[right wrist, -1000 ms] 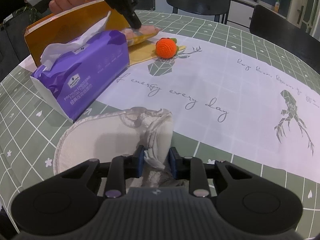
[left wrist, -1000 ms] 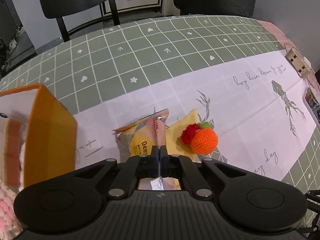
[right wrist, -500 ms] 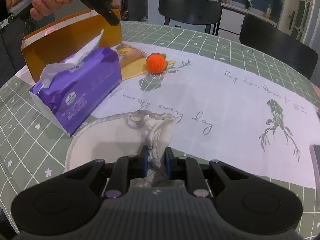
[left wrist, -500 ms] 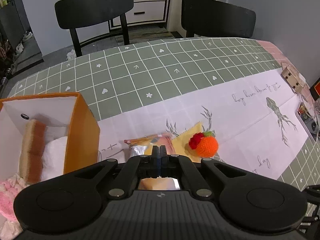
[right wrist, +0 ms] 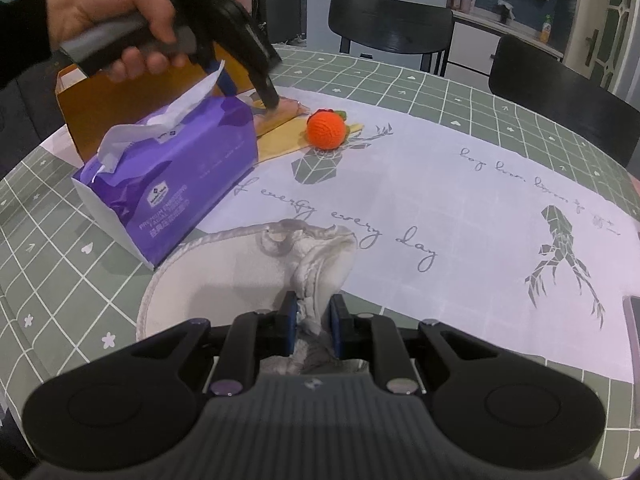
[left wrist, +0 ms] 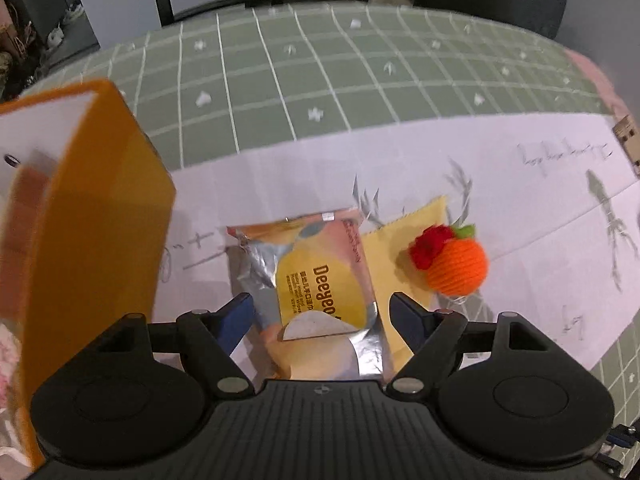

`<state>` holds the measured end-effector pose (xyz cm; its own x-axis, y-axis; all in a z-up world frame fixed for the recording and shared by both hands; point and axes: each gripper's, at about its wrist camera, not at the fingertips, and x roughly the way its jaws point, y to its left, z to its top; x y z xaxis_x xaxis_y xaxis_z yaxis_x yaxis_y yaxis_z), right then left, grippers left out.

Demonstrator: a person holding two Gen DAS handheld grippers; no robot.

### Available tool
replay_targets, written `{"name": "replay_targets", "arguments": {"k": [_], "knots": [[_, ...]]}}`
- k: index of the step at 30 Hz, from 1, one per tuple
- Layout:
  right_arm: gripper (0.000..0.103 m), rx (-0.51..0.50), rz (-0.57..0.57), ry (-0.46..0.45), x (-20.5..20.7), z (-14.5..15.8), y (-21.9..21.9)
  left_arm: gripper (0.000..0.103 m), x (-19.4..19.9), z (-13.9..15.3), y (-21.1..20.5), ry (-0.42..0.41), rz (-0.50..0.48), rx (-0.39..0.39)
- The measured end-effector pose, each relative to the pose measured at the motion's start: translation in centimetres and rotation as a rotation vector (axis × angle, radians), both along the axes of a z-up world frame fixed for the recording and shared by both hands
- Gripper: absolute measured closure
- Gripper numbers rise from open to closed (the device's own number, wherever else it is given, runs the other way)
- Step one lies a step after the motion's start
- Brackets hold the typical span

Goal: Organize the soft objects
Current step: 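Lift the snack packet and white cloth and carry both over the orange box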

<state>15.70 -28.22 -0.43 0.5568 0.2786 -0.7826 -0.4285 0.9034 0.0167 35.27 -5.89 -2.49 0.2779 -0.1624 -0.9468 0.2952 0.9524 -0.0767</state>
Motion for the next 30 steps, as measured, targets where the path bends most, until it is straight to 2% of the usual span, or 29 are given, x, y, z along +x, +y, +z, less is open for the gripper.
{"name": "replay_targets", "arguments": {"k": [4, 7, 8, 16, 24, 30], "knots": [[0.087, 0.003, 0.001, 0.01, 0.1, -0.3, -0.2, 0.012, 0.1, -1.2, -0.6, -0.002, -0.011, 0.05], [0.087, -0.001, -0.001, 0.022, 0.2, -0.7, -0.2, 0.02, 0.1, -1.4, -0.6, -0.011, -0.026, 0.057], [0.087, -0.004, 0.0, 0.027, 0.3, -0.9, -0.2, 0.028, 0.1, -1.4, -0.4, -0.018, -0.028, 0.049], [0.09, -0.02, 0.0, 0.045, 0.4, -1.3, 0.1, 0.043, -0.3, -0.8, 0.5, -0.039, -0.052, 0.017], [0.091, -0.025, -0.001, 0.006, 0.1, 0.0, 0.2, 0.046, -1.0, 1.9, 1.2, -0.096, -0.068, -0.017], [0.091, -0.049, -0.006, -0.038, -0.1, 1.0, 0.3, 0.046, -2.2, 5.2, 2.1, -0.154, -0.081, -0.056]]}}
